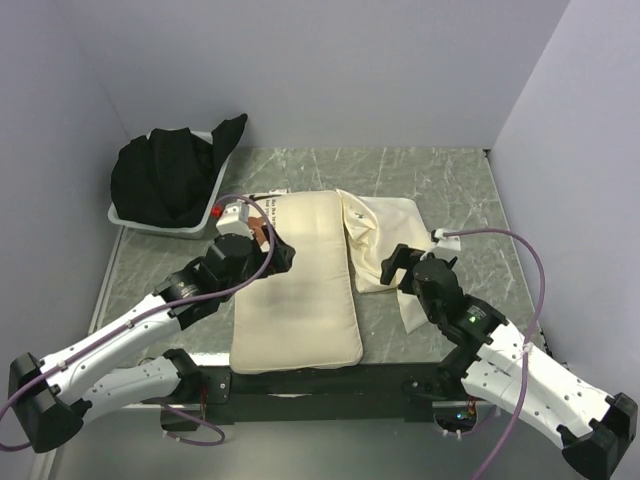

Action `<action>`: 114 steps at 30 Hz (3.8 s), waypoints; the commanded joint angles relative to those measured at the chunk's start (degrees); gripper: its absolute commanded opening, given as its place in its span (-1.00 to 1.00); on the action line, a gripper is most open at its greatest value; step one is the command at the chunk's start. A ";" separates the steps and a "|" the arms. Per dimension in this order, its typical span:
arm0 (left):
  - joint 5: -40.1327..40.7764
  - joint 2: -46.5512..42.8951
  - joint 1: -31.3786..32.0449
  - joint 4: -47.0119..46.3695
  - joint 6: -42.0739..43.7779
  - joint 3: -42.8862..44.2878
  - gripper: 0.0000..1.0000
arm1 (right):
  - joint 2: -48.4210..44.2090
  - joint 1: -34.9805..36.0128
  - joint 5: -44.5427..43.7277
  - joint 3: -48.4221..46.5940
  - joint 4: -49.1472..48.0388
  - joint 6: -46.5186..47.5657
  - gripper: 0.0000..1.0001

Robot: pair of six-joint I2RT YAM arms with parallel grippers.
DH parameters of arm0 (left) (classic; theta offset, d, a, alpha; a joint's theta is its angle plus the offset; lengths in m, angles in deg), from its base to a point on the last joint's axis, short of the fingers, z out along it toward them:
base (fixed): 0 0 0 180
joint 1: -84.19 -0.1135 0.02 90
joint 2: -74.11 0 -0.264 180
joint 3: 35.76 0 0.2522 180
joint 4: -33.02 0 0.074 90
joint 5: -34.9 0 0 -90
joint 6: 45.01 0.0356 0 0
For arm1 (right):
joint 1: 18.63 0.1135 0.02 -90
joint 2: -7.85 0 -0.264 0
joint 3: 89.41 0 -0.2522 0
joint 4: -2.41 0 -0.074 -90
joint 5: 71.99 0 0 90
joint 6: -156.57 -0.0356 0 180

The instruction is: Put the pillow into the pillowcase

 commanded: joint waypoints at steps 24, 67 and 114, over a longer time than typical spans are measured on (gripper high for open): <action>8.60 -8.03 -0.03 6.30 -4.25 -2.01 0.93 | 9.48 0.03 3.66 -9.12 -1.76 -1.78 0.99; -13.02 15.25 3.66 -35.36 -15.08 -18.03 0.17 | 35.48 -16.05 17.54 -18.07 -7.84 2.79 0.99; -8.21 16.96 -21.82 -7.10 0.67 18.91 -0.99 | 36.81 -13.95 25.02 -13.32 -11.00 -1.96 0.99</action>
